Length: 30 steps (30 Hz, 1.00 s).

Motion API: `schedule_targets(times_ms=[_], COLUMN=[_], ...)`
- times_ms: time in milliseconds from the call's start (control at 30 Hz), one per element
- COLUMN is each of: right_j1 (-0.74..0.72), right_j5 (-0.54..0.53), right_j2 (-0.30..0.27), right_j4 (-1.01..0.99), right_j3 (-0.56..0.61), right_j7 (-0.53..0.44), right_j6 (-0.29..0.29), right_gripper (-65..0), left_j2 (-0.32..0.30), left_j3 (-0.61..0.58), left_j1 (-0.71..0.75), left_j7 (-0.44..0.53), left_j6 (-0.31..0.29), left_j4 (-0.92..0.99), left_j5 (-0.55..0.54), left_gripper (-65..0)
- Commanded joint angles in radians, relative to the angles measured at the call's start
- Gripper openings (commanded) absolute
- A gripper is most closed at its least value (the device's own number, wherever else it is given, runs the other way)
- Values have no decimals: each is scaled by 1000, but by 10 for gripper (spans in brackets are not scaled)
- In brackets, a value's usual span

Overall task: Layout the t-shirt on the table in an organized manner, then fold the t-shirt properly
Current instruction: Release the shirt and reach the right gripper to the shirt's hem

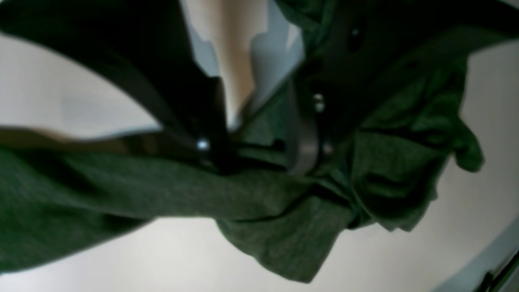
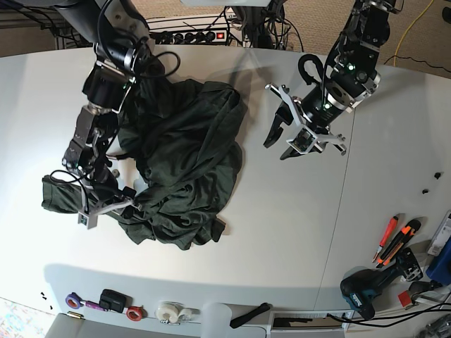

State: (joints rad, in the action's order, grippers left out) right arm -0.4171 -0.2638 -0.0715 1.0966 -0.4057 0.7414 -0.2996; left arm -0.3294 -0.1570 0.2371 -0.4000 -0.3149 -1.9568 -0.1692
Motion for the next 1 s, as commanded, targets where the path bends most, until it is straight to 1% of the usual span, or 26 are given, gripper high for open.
schedule_targets(times_ms=[0, 67, 200, 300, 433, 533, 600, 633, 667, 733, 767, 800, 900, 967], right_j1=[-35, -41, -46, -45, -46, -45, -45, -45, -46, -45, -45, -45, -43, -43], right_j5=[-13, -12, -13, -15, -90, -97, -76, -64, -48, -15, 8, 31, 72, 70], right_j2=[-9, -8, -9, -9, -8, -9, -9, -9, -9, -9, -9, -9, -9, -9], right_j4=[10, 10, 10, 10, 11, 27, 43, 50, 56, 56, 56, 56, 56, 55], right_j3=[1, 1, 1, 1, 1, -3, -16, -26, -40, -79, -102, -127, -210, -263], right_j7=[-38, -60, -61, -49, -15, 8, 6, 6, 6, -8, -16, -20, -49, -54], right_j6=[-2, -3, -3, -5, -86, -85, -85, -85, -85, -84, -76, -58, 6, 21], right_gripper=[-480, -544, -645, -650, -650, -650, -648, -609, -554, -410, -354, -326, -323, -323], left_j2=[-3, -3, -3, -3, -3, -3, -3, -3, -3, -3, -3, -3, -3, -3], left_j3=[3, 3, 3, 3, 3, 3, 3, 3, 3, 3, 3, 3, 3, 3], left_j1=[-7, -7, -7, -7, -7, -7, -7, -7, -7, -7, -7, -7, -7, -7], left_j7=[25, 26, 26, 26, 26, 25, 25, 25, 26, 26, 25, 25, 26, 26], left_j6=[0, 0, 0, 0, 0, 0, 0, 0, 0, 0, -1, 0, -1, -1], left_j4=[-19, -19, -19, -19, -19, -17, -9, -4, 0, 8, 10, 11, 11, 11], left_j5=[-8, -8, -8, -8, -8, -8, -8, -8, -8, -8, -8, -8, -8, -9], left_gripper=[-403, -403, -403, -403, -403, -403, -403, -403, -403, -403, -403, -403, -403, -403])
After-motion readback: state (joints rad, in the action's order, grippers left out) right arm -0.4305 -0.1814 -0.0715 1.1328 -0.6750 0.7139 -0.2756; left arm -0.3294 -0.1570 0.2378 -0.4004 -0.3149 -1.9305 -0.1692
